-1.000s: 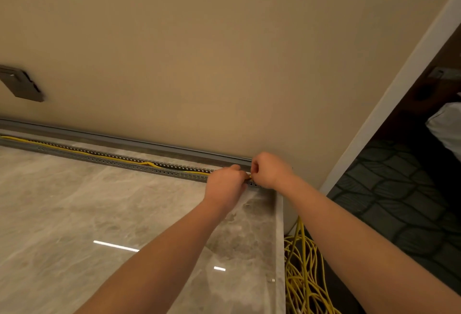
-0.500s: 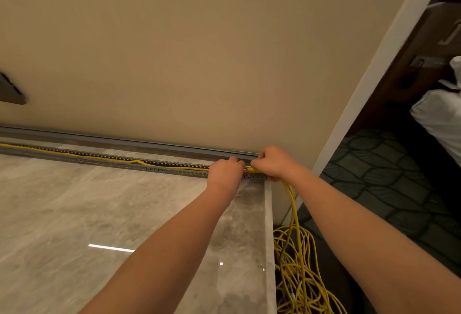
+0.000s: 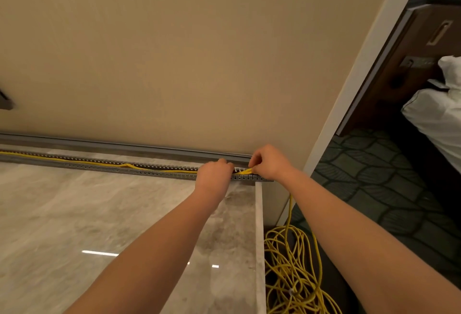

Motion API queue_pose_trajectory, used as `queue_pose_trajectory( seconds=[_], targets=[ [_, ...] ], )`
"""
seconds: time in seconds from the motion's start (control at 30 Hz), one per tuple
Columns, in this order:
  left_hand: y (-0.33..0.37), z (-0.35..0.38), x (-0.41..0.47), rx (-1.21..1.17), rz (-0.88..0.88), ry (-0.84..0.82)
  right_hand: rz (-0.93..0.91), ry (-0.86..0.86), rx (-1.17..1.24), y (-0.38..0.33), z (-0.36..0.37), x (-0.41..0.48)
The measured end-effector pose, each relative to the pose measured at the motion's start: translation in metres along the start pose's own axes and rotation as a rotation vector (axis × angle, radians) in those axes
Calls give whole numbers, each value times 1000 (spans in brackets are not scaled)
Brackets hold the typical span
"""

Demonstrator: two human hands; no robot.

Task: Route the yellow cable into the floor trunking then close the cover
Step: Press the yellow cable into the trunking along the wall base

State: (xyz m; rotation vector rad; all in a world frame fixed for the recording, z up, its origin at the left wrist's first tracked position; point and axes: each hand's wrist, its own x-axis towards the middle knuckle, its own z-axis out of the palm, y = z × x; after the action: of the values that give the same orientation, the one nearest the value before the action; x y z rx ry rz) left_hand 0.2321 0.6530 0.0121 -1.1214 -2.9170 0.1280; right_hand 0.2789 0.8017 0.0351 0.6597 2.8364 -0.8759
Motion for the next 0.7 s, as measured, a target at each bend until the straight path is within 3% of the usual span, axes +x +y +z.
queue_pose_trajectory(
  seconds=[0.43, 0.7],
  targets=[
    [2, -7, -1, -2, -34, -22, -7, -19, -92, -4, 7, -5],
    [2, -4, 0, -1, -38, -7, -20, 63, -215, -4, -2, -12]
  ],
)
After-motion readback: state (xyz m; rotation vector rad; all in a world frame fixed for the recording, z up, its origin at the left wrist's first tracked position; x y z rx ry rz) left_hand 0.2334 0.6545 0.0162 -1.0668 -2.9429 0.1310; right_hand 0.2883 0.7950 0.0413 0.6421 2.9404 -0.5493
